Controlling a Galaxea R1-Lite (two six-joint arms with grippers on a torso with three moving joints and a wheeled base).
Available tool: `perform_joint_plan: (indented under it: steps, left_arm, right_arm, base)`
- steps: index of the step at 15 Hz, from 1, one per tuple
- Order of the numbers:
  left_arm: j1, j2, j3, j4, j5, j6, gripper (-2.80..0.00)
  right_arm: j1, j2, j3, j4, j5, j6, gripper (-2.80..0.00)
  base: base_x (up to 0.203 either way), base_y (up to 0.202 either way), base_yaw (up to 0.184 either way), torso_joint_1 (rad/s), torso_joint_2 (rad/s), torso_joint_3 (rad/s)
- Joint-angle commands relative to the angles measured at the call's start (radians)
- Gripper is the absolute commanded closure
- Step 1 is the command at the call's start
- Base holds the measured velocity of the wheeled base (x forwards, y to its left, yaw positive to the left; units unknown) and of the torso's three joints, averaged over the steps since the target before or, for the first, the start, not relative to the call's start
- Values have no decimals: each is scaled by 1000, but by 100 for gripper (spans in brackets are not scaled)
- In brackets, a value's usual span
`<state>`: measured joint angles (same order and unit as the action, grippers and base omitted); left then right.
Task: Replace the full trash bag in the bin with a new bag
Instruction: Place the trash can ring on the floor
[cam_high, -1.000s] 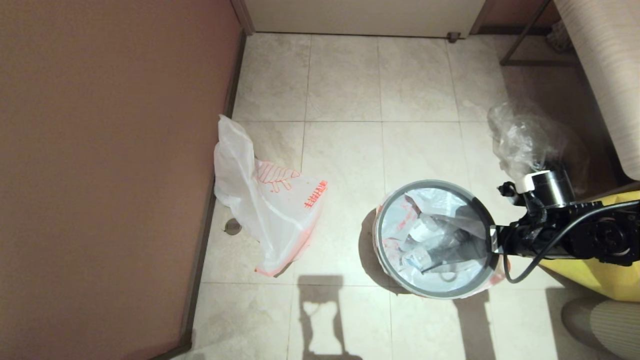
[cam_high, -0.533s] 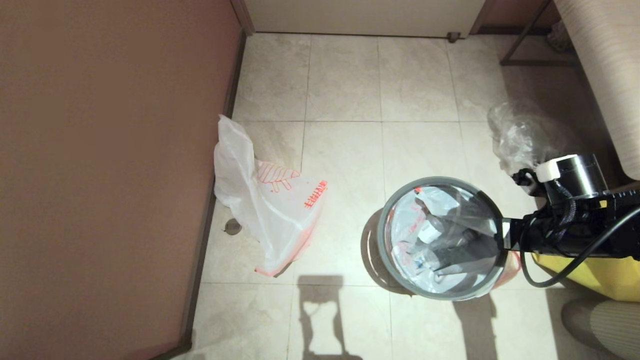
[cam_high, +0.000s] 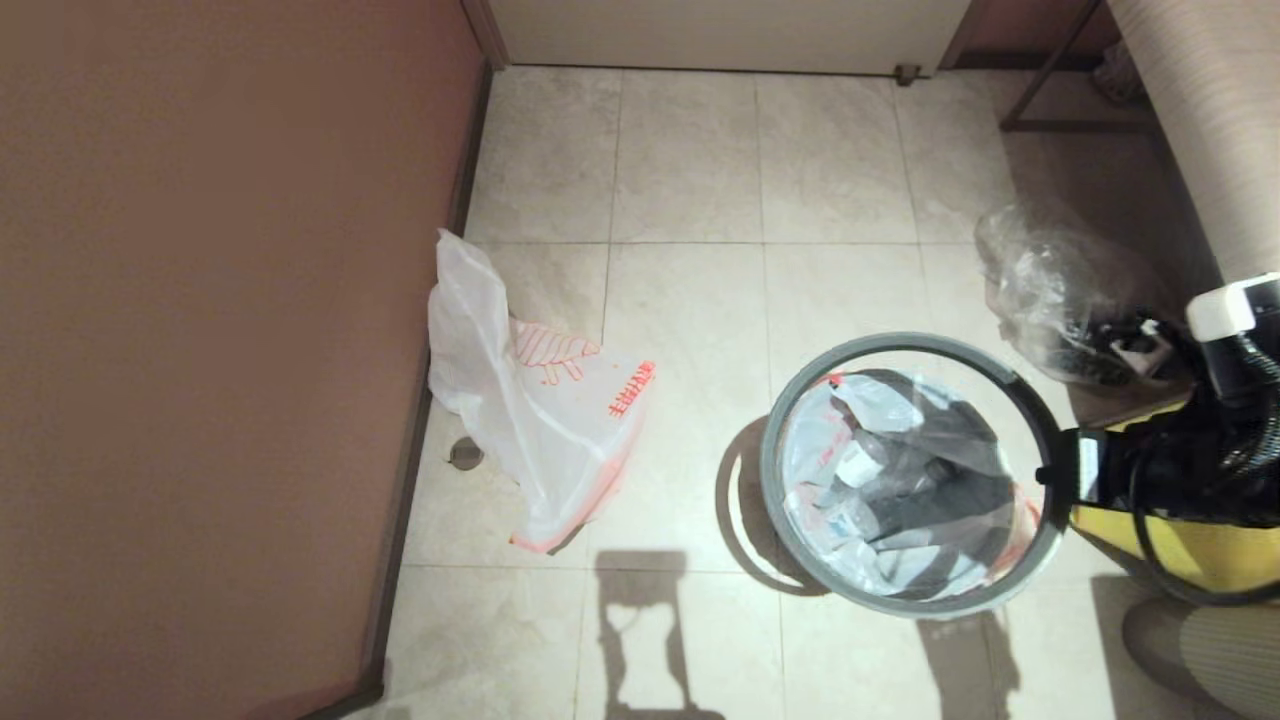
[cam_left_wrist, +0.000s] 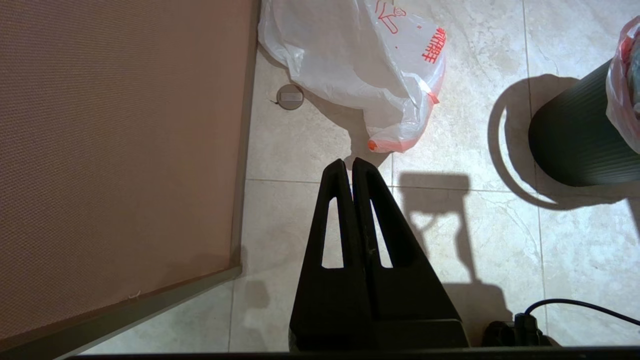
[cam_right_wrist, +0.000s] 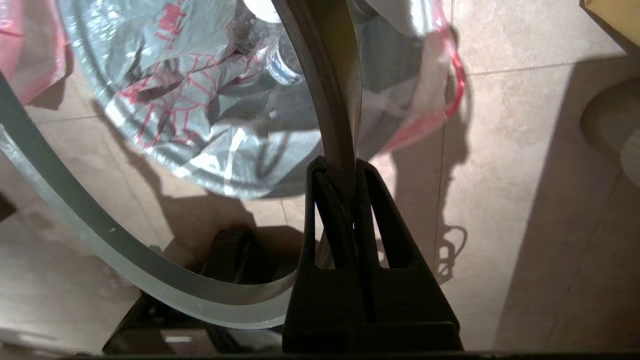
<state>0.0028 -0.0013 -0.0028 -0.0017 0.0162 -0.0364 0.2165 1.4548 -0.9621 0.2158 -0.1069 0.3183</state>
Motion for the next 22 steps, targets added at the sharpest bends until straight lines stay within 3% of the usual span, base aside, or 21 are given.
perform_joint_plan:
  steps: [1,3,7,10,12,17,22]
  left_arm:
    - [0,1,1,0,0,0,0]
    - [0,1,0,0,1,0,0]
    - [0,1,0,0,1,0,0]
    - [0,1,0,0,1,0,0]
    - [0,1,0,0,0,0,0]
    - [0,1,0,0,1,0,0]
    - [0,1,0,0,1,0,0]
  right_arm:
    - [-46,-210,-5,143,22,2,0]
    - [-190,-272,3,237,71,-16,0]
    - [-576,-240,35,275,287,-142,0]
    - [-889,-135,78,284,450,-393,0]
    - [-1000,-33,120,284,498,-541,0]
    - [-1093,94,191,214,540,-619,0]
    - [-1102,274,281,-61,516,-626,0]
  base:
    - [0,0,0,0,0,0]
    - [0,0,0,0,0,0]
    - [0,0,0,0,0,0]
    - [0,0,0,0,0,0]
    - [0,0,0,0,0,0]
    - [0,0,0,0,0,0]
    - [0,0,0,0,0,0]
